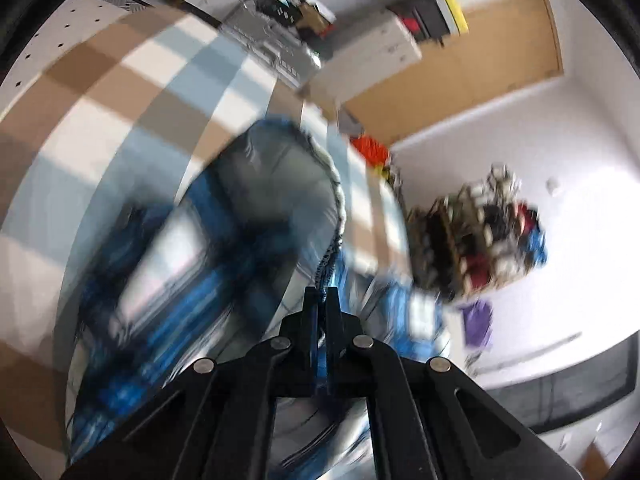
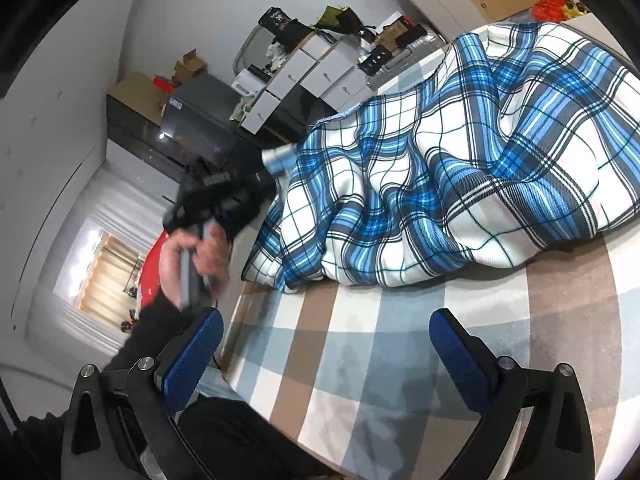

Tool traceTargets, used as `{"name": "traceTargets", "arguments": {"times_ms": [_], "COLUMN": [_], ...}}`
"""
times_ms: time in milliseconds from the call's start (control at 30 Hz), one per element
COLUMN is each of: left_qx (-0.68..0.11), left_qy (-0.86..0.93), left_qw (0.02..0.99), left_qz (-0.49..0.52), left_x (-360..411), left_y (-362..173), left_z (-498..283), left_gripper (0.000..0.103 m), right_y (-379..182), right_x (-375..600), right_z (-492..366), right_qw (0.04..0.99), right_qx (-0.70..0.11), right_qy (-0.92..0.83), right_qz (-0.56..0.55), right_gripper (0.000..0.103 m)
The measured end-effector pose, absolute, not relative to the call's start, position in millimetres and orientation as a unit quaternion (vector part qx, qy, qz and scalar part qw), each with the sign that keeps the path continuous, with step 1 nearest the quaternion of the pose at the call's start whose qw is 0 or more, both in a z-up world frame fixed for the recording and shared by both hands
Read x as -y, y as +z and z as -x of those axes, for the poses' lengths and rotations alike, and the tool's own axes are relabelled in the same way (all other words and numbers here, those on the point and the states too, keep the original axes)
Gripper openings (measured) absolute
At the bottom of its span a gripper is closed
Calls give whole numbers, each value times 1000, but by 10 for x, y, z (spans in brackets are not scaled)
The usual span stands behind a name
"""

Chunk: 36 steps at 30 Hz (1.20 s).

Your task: Fold large clothes

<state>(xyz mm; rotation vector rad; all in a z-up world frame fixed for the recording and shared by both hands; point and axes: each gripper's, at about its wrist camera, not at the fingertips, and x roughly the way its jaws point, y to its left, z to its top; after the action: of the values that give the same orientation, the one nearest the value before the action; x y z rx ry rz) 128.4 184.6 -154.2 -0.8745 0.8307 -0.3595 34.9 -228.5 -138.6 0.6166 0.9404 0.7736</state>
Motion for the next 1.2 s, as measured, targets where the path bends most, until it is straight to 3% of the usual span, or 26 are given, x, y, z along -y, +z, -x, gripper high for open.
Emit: {"name": "traceTargets", "arguments": {"times_ms": [333, 367, 400, 467, 600, 733, 933, 1200], "left_qx": [-369, -385, -399, -415, -425, -491, -551, -498], "left_qy": [-191, -202, -211, -181, -157, -181, -232, -253], "left_qw": [788, 778, 769, 776, 831, 823, 776, 755], "left_qz": [455, 454, 452, 440, 324, 222, 200, 342], "left_x": [-1628, -1603, -1600, -1640, -1642, -1565, -1344, -1251], "left_y": [-1126, -1121, -1150, -1198, -1159, -1367, -1855, -1869], "left_z": [-1945, -2032, -2069, -2025, -1777, -1458, -1207, -1439], "left_gripper": [0, 7, 31, 64, 65, 65, 65, 65], "right_y": [-1521, -1532, -1548, -1559, -1572, -1565, -1494, -1470], "right_x": [2262, 2268, 2276, 2291, 2326, 2298, 2189, 2176], "right_z": [-411, -419, -429, -434, -435, -431, -377, -320], "right_qw": [769, 769, 768, 767, 764, 761, 763, 771], "right_qx": [-457, -459, -462, -464, -464, -466, -462, -462], "right_qy": [350, 348, 346, 344, 347, 354, 367, 357], "right_qz": [-276, -277, -278, -278, -283, -280, -267, -255], "right_gripper": [103, 103, 103, 103, 103, 103, 103, 103]}}
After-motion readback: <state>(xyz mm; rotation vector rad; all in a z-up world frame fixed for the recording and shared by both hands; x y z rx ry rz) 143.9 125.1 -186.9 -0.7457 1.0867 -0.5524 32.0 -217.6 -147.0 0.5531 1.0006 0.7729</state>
